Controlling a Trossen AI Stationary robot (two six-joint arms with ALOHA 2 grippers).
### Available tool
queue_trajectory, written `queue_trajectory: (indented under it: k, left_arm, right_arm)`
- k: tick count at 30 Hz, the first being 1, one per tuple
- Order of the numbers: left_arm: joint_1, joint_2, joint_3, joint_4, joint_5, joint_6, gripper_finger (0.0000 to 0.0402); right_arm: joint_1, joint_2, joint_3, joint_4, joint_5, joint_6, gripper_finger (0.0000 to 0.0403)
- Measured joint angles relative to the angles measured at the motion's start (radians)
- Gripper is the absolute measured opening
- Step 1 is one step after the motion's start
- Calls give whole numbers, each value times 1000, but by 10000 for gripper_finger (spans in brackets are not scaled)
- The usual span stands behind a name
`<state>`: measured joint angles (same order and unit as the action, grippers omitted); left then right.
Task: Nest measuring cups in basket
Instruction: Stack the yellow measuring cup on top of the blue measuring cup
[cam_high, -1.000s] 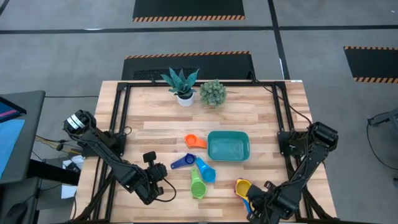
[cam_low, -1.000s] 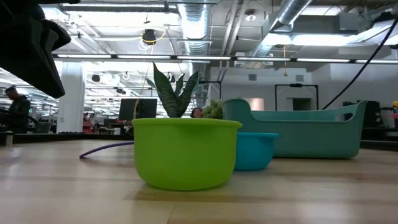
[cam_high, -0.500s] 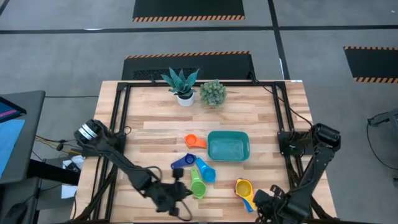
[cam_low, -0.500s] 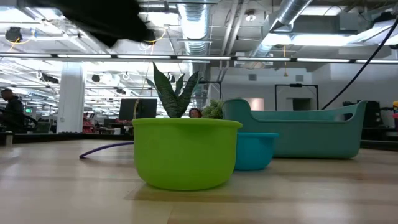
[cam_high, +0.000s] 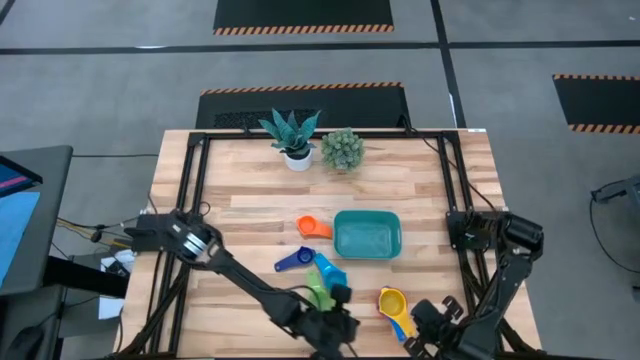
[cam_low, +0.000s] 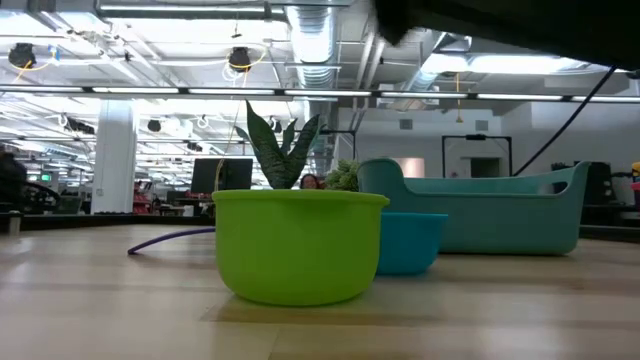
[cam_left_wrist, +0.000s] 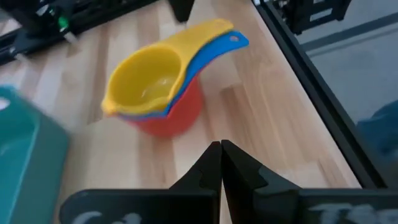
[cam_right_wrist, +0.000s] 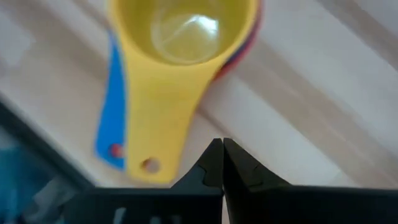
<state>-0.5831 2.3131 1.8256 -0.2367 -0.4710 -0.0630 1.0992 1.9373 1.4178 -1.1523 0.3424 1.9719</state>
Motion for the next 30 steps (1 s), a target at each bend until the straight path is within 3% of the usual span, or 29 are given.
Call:
queue_trajectory:
  k: [6, 11, 18, 30]
  left_arm:
    - [20, 134, 204, -28, 92, 46, 0]
    - [35, 193, 282, -28, 143, 71, 0]
    - [68, 211, 287, -39, 201, 81, 0]
    - [86, 210, 288, -21, 206, 107, 0]
  right_arm:
    - [7, 16, 0, -13, -3, 26, 13]
    - [4, 15, 0, -7, -2, 28, 18]
    - [-20, 15, 0, 19, -3, 10, 12]
    - [-22, 15, 0, 49, -3, -7, 14]
